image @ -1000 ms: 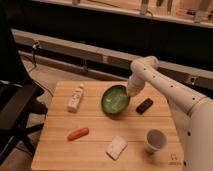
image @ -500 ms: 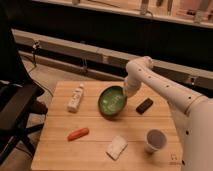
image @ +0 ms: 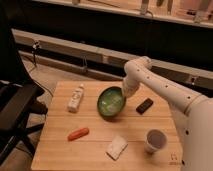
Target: Drag the ceramic bowl in a circle
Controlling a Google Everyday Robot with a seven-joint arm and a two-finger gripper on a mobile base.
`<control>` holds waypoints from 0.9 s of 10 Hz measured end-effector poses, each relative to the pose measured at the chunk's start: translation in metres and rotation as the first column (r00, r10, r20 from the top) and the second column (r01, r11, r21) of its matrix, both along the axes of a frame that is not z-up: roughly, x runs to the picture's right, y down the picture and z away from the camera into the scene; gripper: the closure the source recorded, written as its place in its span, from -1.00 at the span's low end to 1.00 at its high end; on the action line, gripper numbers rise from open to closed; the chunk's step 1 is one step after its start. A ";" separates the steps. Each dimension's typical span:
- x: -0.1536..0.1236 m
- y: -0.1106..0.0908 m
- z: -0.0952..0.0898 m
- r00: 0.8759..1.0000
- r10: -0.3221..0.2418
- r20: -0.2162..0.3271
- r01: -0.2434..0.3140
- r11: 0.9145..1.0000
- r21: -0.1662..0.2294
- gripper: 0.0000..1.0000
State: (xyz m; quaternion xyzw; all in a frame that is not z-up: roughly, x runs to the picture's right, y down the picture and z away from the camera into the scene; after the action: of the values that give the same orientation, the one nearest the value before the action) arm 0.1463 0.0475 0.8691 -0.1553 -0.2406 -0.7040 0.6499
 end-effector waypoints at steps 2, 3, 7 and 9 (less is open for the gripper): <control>-0.001 0.002 -0.002 1.000 -0.016 0.006 0.016 1.000 0.001 1.00; -0.002 0.002 -0.002 1.000 -0.021 0.008 0.021 1.000 0.002 1.00; -0.007 0.003 -0.004 0.999 -0.046 0.018 0.046 0.999 0.004 1.00; -0.009 0.004 -0.005 0.998 -0.059 0.022 0.058 0.998 0.005 1.00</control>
State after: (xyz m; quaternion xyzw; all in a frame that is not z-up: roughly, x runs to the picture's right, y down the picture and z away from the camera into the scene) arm 0.1376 0.0513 0.8646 -0.1530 -0.2414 -0.7250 0.6267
